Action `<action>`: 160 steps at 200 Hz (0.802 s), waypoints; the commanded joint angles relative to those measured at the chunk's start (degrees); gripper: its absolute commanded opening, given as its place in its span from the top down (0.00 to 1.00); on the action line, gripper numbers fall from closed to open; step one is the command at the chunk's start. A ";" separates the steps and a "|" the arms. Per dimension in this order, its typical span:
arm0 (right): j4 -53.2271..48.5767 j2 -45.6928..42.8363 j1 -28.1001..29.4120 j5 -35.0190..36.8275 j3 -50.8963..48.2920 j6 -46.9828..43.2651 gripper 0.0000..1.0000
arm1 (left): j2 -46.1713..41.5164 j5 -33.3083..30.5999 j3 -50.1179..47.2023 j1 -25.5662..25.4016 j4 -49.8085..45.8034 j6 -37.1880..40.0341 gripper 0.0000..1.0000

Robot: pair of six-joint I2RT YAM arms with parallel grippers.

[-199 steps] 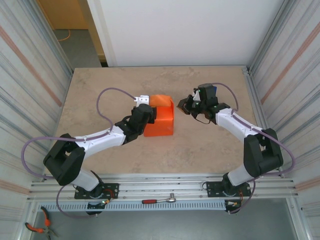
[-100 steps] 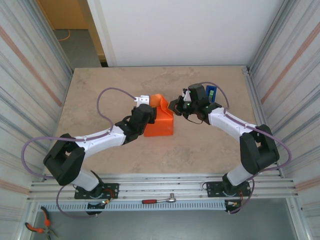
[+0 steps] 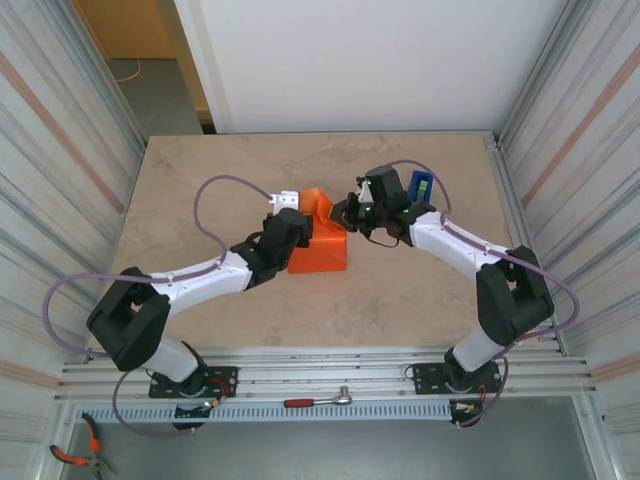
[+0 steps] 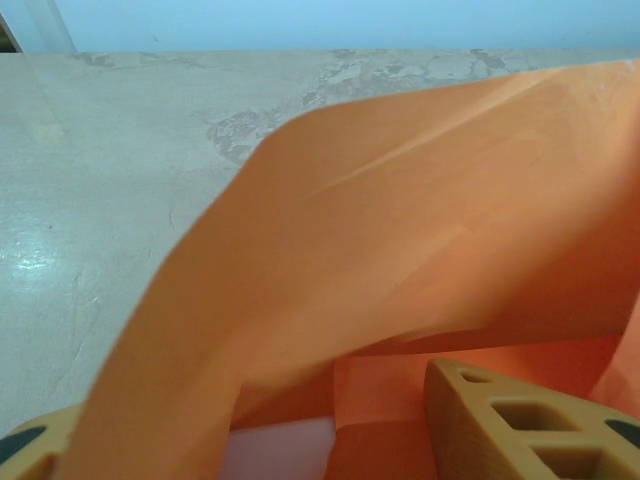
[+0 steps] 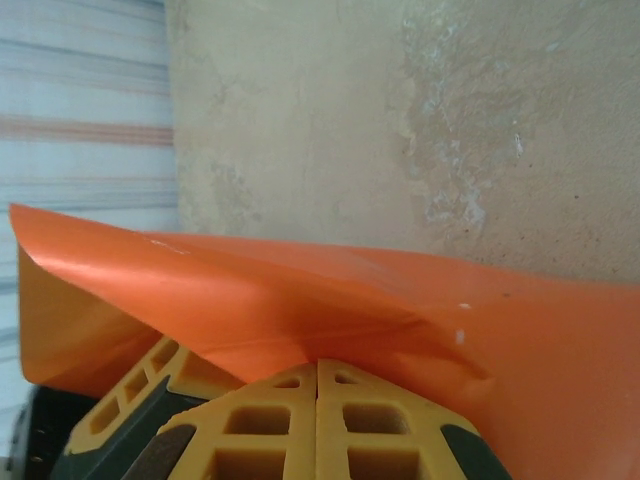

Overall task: Wrap the gift box in paper
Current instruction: Fold the seventh fold of the wrapping paper on the gift box.

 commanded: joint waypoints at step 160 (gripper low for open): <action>-13.08 3.25 10.12 18.50 -4.47 -13.65 1.00 | -10.56 7.58 5.69 1.60 -10.79 -2.22 0.39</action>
